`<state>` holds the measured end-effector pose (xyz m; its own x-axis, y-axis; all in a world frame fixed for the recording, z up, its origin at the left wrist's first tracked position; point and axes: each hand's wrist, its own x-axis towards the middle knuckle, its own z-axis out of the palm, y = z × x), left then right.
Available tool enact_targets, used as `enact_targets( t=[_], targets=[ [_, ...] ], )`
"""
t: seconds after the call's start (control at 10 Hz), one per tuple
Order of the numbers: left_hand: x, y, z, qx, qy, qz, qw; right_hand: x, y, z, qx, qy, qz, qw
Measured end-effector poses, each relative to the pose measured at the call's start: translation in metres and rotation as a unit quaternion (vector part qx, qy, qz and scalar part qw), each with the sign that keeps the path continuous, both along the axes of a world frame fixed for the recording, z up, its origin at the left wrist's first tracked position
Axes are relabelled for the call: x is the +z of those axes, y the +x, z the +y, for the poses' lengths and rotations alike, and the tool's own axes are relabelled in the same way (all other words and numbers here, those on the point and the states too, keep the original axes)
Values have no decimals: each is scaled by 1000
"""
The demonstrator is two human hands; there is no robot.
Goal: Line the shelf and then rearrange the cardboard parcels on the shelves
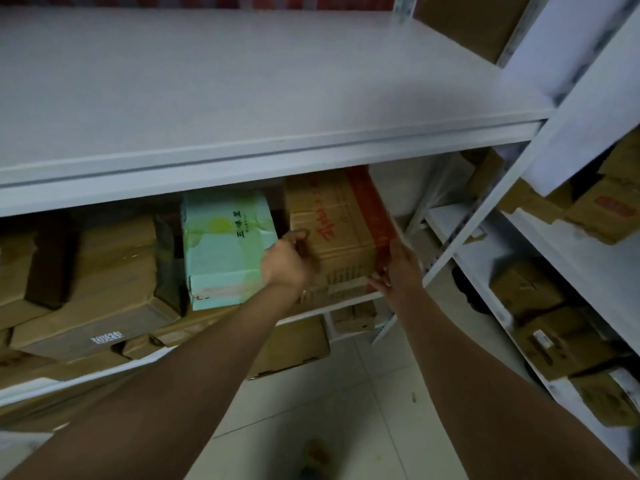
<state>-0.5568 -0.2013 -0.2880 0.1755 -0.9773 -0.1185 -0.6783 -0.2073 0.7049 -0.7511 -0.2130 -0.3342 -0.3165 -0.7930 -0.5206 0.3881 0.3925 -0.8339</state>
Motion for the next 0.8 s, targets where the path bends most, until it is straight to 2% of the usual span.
enact_targets(
  t=[0.1,0.3,0.4,0.7,0.8],
  targets=[
    [-13,4,-22,31,32,-2,999,-13,9,-33,20,18,4,1000],
    [-32,6,-39,107,5,-4,994,-37,26,-56,-23,18,98,995],
    [-34,10,-39,126,2,-4,992,-29,34,-54,-12,13,146,989],
    [-26,30,-3,77,-51,9,996,-18,36,-40,29,73,214,974],
    [-31,57,39,41,-52,35,997,-6,38,-11,62,32,229,971]
  ],
)
